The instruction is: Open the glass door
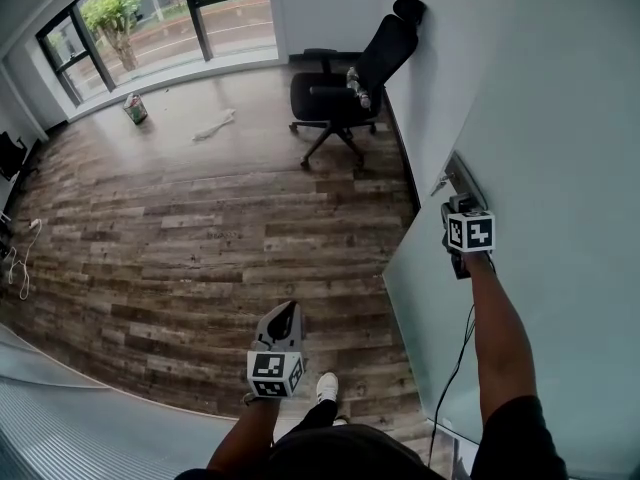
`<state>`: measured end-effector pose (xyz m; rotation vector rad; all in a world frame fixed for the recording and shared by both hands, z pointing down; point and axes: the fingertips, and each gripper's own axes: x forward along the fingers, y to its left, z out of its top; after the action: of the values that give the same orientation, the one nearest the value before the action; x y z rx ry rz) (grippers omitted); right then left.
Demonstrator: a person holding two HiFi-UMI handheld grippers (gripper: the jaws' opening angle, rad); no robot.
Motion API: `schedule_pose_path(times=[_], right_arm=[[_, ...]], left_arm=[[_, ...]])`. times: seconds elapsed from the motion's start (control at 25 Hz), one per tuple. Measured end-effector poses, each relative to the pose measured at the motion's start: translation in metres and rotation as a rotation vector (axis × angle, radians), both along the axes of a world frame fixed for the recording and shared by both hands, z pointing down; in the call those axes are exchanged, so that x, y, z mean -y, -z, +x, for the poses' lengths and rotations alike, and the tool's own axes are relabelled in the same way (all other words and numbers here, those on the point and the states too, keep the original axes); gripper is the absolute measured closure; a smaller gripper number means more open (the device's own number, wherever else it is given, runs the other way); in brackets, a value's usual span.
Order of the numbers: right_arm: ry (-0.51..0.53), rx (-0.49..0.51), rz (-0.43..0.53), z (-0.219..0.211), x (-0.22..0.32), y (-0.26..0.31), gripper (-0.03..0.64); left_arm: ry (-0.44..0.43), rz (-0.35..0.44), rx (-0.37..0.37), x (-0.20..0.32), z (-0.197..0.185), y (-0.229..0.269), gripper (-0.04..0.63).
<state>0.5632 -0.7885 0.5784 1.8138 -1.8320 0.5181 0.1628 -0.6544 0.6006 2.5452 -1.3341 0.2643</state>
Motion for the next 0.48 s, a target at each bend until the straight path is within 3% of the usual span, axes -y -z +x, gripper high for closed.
schedule_pose_path(times=[0.32,0.48], right_arm=[[-0.019,-0.14,-0.163,0.004,-0.011,0.003,0.577],[-0.002,-0.209,-0.226,0.002,-0.022,0.016,0.529]], left_arm=[[0.018,0.035,-0.012,0.0,-0.001,0.015,0.592],[0.031,0.052,-0.014,-0.009,-0.007,0.028,0.592]])
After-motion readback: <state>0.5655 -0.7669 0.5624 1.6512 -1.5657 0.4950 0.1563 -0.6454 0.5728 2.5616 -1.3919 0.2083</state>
